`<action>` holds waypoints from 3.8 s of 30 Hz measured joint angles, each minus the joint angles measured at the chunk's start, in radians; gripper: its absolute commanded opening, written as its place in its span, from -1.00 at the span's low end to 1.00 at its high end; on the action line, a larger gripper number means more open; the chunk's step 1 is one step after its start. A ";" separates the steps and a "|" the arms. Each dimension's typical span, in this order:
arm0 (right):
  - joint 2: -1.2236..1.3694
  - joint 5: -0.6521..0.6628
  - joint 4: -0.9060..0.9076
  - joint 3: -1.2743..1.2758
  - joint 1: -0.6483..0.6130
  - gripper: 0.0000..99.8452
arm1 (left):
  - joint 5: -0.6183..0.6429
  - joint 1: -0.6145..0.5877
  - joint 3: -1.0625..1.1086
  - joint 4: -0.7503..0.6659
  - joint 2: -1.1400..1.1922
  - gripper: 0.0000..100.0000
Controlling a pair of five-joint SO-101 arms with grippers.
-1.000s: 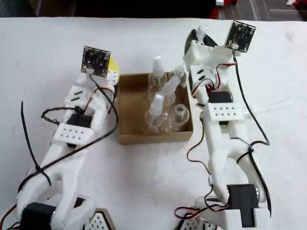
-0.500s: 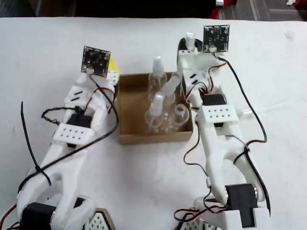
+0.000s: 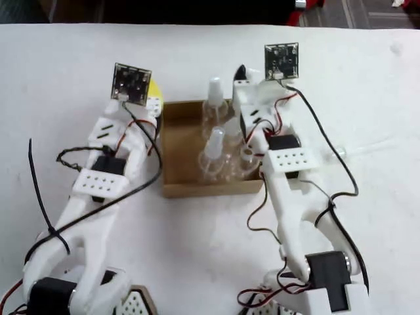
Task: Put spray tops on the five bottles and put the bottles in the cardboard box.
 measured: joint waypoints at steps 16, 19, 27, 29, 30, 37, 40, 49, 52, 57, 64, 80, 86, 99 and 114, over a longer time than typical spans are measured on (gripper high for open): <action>-0.221 0.000 0.000 0.057 0.002 -0.66 | 0.000 0.000 0.000 0.000 0.000 -0.95; -0.308 0.000 0.000 0.058 0.009 -0.82 | 0.000 0.000 0.000 0.000 0.000 -0.95; -0.322 0.000 0.018 0.057 0.107 -0.96 | 0.000 0.000 0.000 0.000 0.000 -0.95; -0.269 0.000 0.061 0.038 0.140 -0.97 | 0.000 0.000 0.000 0.000 0.000 -0.95; -0.236 0.000 0.089 0.020 0.152 -0.97 | 0.000 0.000 0.000 0.000 0.000 -0.95; -0.061 0.000 0.204 -0.048 0.167 -0.97 | 0.000 0.000 0.000 0.000 0.000 -0.95; -0.060 0.000 0.206 -0.052 0.169 -0.97 | 0.000 0.000 0.000 0.000 0.000 -0.95; -0.048 0.000 0.209 -0.052 0.110 -0.97 | 0.000 0.000 0.000 0.000 0.000 -0.95; -0.054 0.000 0.209 -0.057 0.132 -0.97 | 0.000 0.000 0.000 0.000 0.000 -0.95; -0.143 0.005 0.215 -0.087 0.273 -0.97 | 0.000 0.000 0.000 0.000 0.000 -0.95; -0.180 0.290 0.445 -0.164 0.446 -0.90 | 0.000 0.000 0.000 0.000 0.000 -0.95; 0.041 1.392 0.910 -0.158 0.583 -0.79 | 0.000 0.000 0.020 0.000 0.000 -0.95; 0.132 1.626 0.890 -0.120 0.608 -0.53 | 0.000 0.008 0.020 0.000 0.000 -0.95; 0.365 1.659 0.873 -0.256 0.609 -0.55 | 0.000 0.008 0.020 0.000 0.000 -0.95; 0.566 1.660 0.872 -0.442 0.609 -0.92 | 0.000 0.008 0.020 0.000 0.000 -0.95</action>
